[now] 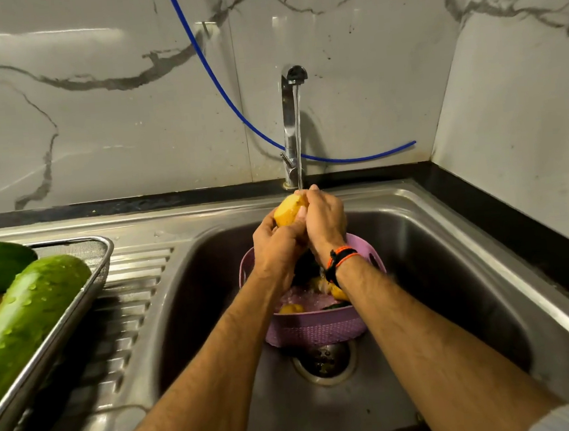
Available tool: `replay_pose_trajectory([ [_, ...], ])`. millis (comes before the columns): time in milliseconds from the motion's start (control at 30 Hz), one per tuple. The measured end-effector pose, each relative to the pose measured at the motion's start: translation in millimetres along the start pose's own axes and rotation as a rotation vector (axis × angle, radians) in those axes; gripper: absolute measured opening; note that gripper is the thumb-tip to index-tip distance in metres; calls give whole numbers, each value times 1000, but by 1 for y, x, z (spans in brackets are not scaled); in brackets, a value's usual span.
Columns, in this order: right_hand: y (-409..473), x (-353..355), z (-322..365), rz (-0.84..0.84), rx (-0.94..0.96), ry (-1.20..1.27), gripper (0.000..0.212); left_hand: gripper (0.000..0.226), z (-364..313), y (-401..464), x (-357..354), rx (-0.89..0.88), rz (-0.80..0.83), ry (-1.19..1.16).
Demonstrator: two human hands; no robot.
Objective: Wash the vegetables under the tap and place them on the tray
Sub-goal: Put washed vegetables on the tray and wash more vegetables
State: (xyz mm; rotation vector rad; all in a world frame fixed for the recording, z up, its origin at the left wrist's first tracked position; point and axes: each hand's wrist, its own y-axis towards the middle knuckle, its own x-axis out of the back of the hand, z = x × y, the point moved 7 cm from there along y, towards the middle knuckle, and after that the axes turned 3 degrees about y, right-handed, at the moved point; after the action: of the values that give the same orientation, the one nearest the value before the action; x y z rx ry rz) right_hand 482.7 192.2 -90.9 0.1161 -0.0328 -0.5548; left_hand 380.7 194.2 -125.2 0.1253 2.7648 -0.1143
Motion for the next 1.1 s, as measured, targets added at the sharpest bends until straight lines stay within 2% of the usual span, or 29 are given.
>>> replay_pose_trajectory([
  [167,-4,-12,1,97,5,-118,41,49,-2,2,14,-48,-112,43],
  [267,0,-12,1,110,-62,-121,35,47,-7,-1,11,-37,-3,8],
  [333,5,-7,-7,129,-177,-33,26,42,-10,-3,7,-19,97,2],
  [400,6,-3,-14,168,-234,29,25,46,-9,-2,6,-27,96,80],
  [533,6,2,-2,176,-43,-70,38,76,-8,3,10,-98,-47,328],
  [667,4,-2,4,267,79,-124,30,85,-11,6,20,-157,-131,463],
  [767,4,-4,5,289,113,-200,28,85,-10,9,20,-178,-110,471],
  [933,5,5,8,206,122,-247,30,83,-12,-1,8,-147,24,441],
  [1033,-1,8,12,205,141,-273,33,88,-15,-5,8,-136,-2,433],
  [1100,-6,8,18,227,164,-322,35,84,-18,-7,8,-156,-16,448],
])
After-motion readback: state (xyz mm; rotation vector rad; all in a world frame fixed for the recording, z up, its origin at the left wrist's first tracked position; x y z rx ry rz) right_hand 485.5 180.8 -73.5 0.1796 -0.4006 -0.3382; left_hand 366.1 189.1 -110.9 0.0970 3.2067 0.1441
